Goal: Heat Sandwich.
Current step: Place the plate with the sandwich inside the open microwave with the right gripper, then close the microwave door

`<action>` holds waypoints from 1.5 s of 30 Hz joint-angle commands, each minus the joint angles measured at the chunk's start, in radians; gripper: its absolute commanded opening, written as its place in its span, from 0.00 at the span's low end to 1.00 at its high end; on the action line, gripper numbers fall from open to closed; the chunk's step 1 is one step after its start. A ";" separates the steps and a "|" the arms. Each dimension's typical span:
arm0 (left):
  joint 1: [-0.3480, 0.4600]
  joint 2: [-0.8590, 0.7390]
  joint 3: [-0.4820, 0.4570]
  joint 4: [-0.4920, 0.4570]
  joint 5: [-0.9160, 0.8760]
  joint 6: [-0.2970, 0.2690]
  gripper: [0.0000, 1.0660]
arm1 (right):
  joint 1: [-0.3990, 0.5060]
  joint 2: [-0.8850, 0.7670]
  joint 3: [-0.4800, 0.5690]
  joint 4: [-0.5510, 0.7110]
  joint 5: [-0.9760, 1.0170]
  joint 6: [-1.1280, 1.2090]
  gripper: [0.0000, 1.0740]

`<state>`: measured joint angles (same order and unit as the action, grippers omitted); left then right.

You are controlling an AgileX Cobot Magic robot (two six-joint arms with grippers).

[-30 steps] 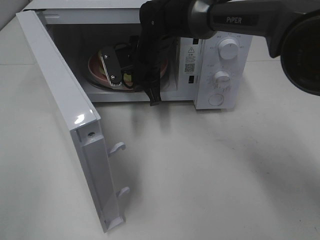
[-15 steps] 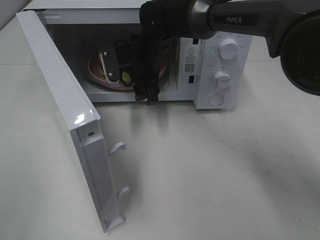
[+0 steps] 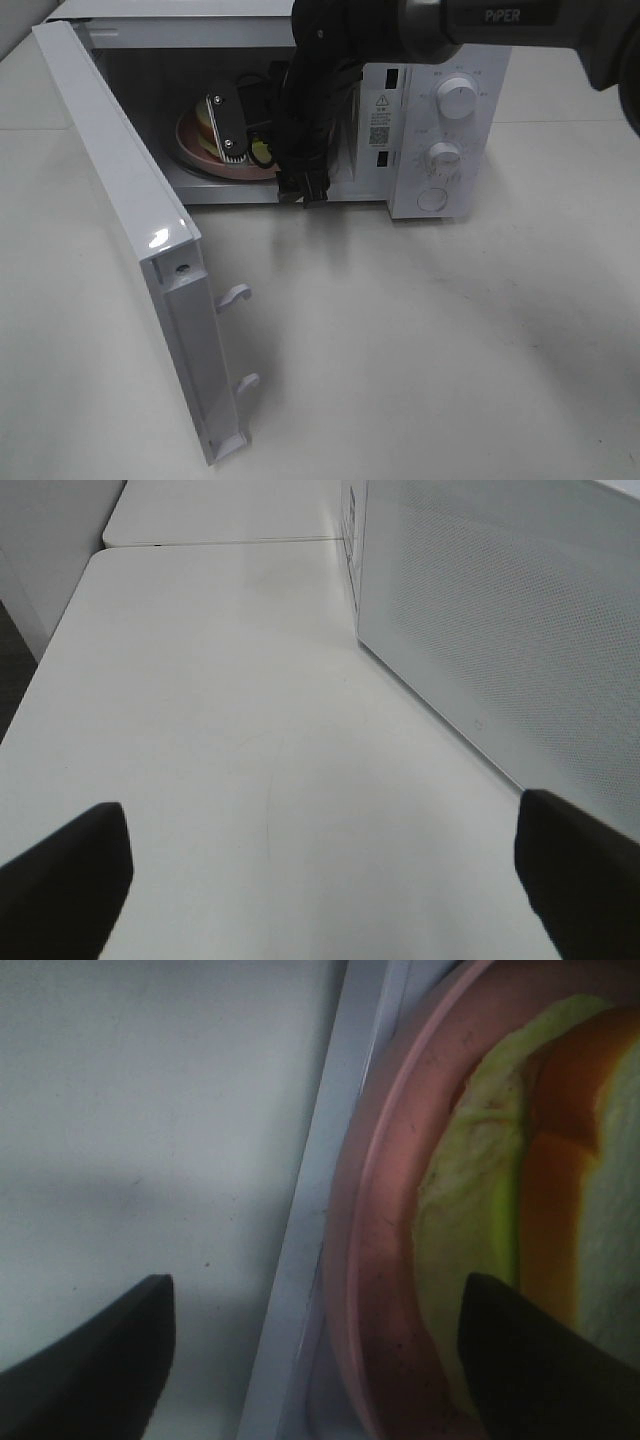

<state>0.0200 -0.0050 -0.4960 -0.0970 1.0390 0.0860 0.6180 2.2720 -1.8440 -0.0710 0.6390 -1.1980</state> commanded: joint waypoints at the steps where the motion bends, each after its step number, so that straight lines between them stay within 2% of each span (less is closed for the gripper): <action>1: 0.003 -0.025 0.001 0.001 -0.002 -0.006 0.92 | -0.002 -0.063 0.074 0.004 -0.029 0.008 0.71; 10: 0.003 -0.025 0.001 0.001 -0.002 -0.006 0.92 | -0.002 -0.165 0.222 0.003 -0.056 0.008 0.71; 30: 0.003 -0.025 0.001 0.001 -0.002 -0.006 0.92 | -0.001 -0.371 0.475 0.002 -0.060 0.032 0.71; 45: 0.003 -0.025 0.001 0.001 -0.002 -0.006 0.92 | 0.000 -0.571 0.716 0.002 -0.147 0.072 0.71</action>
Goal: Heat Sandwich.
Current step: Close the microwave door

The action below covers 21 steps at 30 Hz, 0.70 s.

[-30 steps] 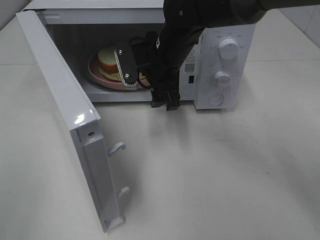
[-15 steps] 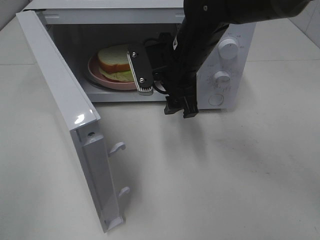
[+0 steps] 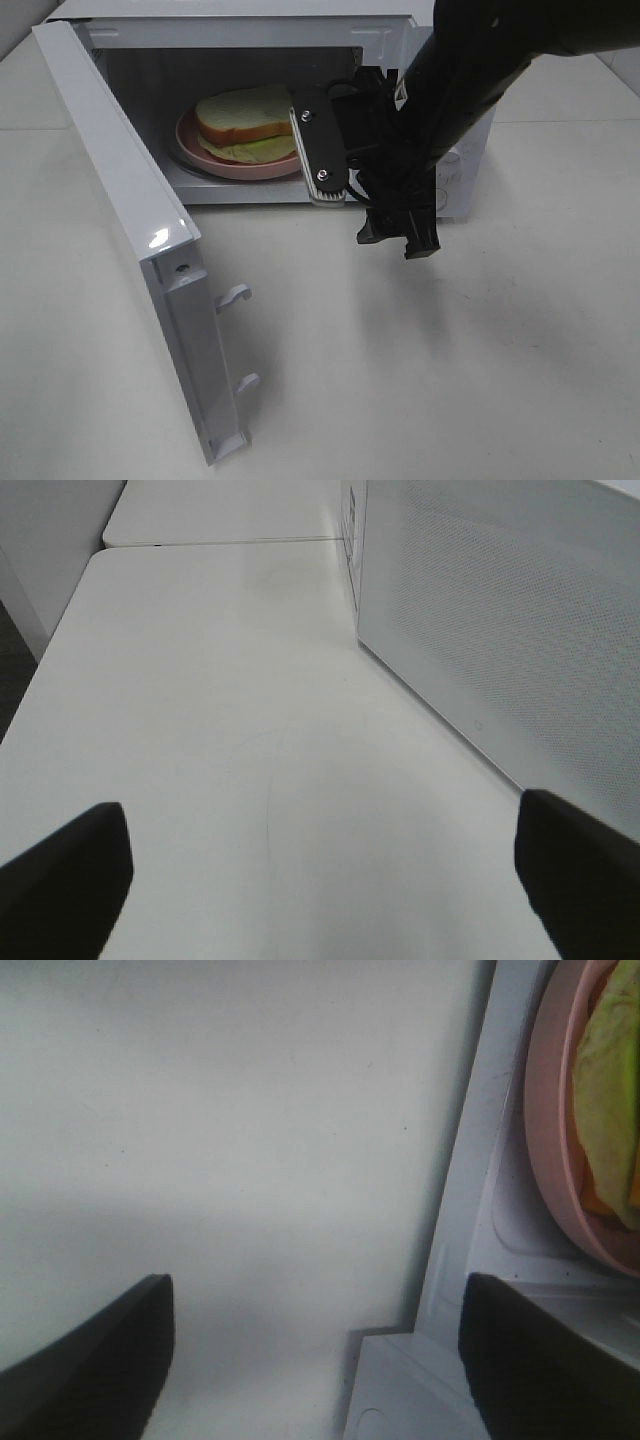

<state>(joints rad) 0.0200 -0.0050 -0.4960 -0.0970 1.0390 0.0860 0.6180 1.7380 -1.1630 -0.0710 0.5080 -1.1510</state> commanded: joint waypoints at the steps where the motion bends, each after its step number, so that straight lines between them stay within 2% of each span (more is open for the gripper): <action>1: 0.003 -0.025 0.001 0.001 -0.002 -0.006 0.92 | 0.000 -0.051 0.047 0.002 -0.023 0.033 0.71; 7: 0.003 -0.025 0.001 0.001 -0.002 -0.006 0.92 | 0.000 -0.132 0.142 0.002 -0.038 0.063 0.71; 21: 0.003 -0.025 0.001 0.001 -0.002 -0.006 0.92 | 0.000 -0.276 0.277 0.005 -0.053 0.166 0.71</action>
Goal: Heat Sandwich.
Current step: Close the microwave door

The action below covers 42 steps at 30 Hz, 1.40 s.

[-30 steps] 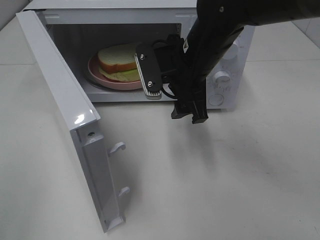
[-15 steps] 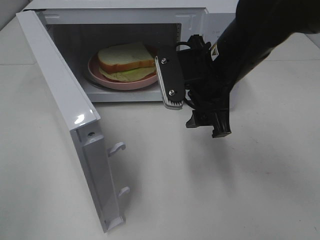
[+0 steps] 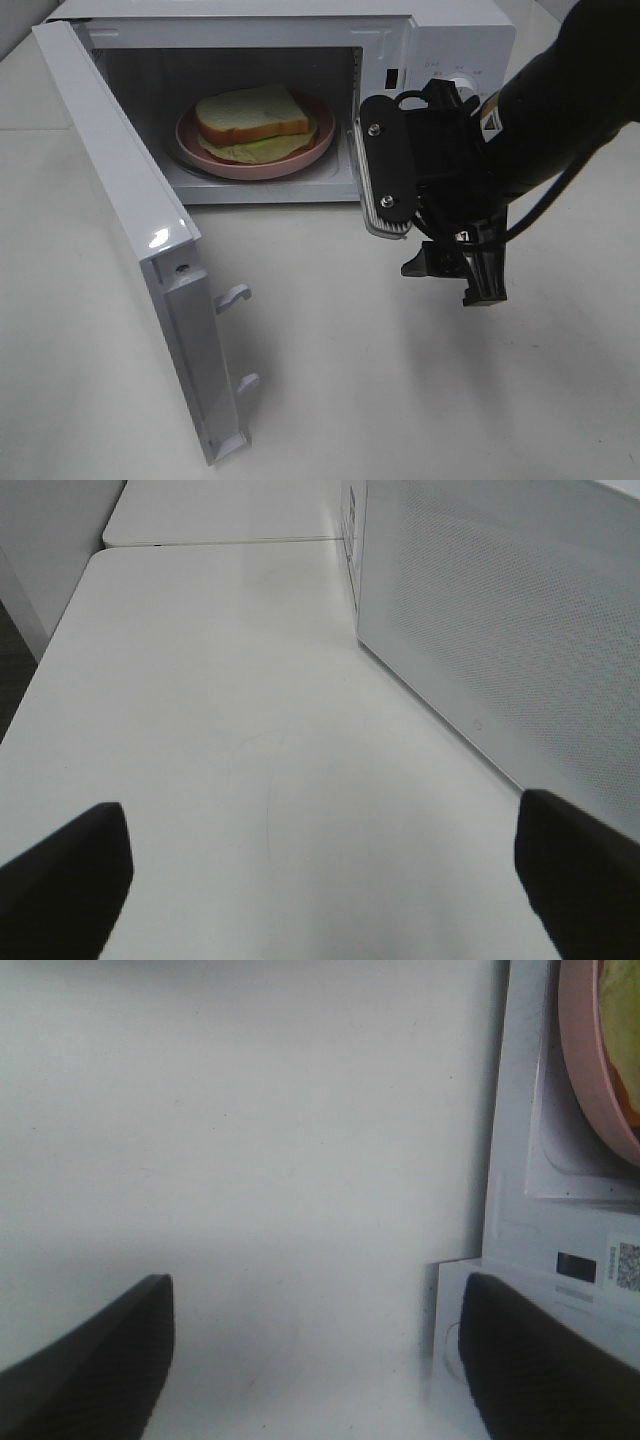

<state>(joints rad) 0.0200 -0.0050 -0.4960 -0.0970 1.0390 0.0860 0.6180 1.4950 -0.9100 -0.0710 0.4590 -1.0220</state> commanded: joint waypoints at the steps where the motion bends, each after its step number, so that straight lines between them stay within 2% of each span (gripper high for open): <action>1: 0.003 -0.025 0.001 0.001 -0.002 -0.006 0.92 | 0.000 -0.045 0.035 0.005 -0.004 0.053 0.71; 15: 0.003 -0.025 0.001 0.001 -0.002 -0.006 0.92 | 0.000 -0.192 0.170 0.005 0.008 0.232 0.71; 28: 0.003 -0.025 0.001 0.001 -0.002 -0.006 0.92 | 0.000 -0.356 0.241 0.003 0.077 0.626 0.71; 42: 0.003 -0.025 0.001 0.001 -0.002 -0.006 0.92 | 0.000 -0.573 0.279 0.002 0.306 0.928 0.71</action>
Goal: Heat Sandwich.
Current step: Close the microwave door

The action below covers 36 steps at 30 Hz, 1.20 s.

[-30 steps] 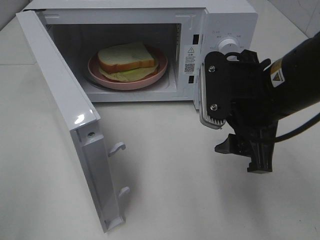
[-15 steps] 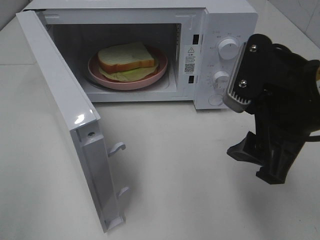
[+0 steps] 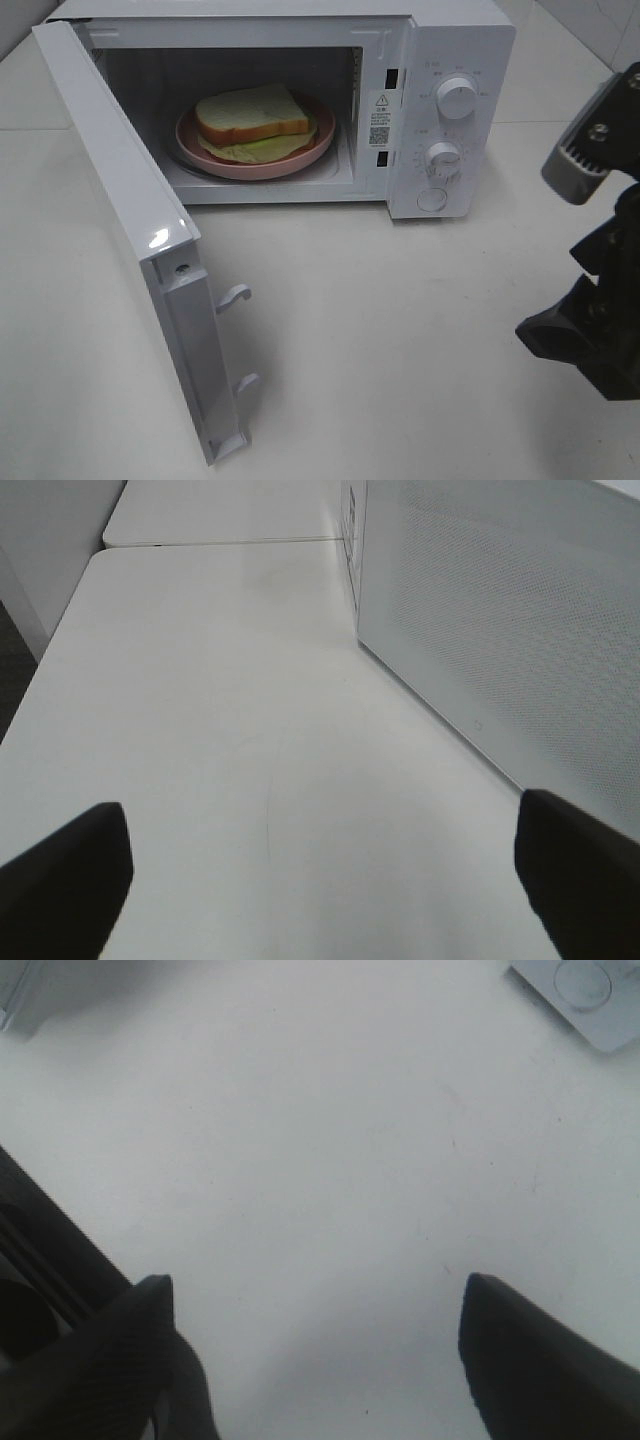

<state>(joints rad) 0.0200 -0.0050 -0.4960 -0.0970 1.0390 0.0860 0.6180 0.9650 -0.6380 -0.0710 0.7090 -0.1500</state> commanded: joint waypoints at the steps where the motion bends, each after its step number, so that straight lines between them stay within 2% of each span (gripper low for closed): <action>1: 0.003 -0.025 0.001 0.001 -0.002 -0.006 0.92 | 0.000 -0.062 0.007 0.002 0.077 0.071 0.71; 8: 0.003 -0.025 0.001 0.001 -0.002 -0.006 0.92 | 0.000 -0.211 0.007 0.002 0.230 0.126 0.71; 18: 0.003 -0.025 0.001 0.001 -0.002 -0.006 0.92 | 0.000 -0.324 0.007 0.002 0.404 0.150 0.71; 26: 0.003 -0.025 0.001 0.001 -0.002 -0.006 0.92 | -0.010 -0.459 0.015 -0.005 0.428 0.150 0.71; 28: 0.003 -0.025 0.001 0.001 -0.002 -0.006 0.92 | -0.068 -0.508 0.043 -0.002 0.402 0.150 0.71; 29: 0.003 -0.025 0.001 0.001 -0.002 -0.006 0.92 | -0.068 -0.508 0.043 -0.002 0.402 0.150 0.71; 31: 0.003 -0.025 0.001 0.001 -0.002 -0.006 0.92 | -0.133 -0.548 0.072 -0.002 0.386 0.150 0.71; 32: 0.003 -0.025 0.001 0.001 -0.002 -0.006 0.92 | -0.194 -0.587 0.099 -0.002 0.367 0.150 0.71; 36: 0.003 -0.025 0.001 0.001 -0.002 -0.006 0.92 | -0.261 -0.648 0.118 0.003 0.348 0.150 0.71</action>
<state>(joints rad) 0.0200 -0.0050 -0.4960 -0.0970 1.0390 0.0860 0.3730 0.3280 -0.5260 -0.0710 1.0720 0.0000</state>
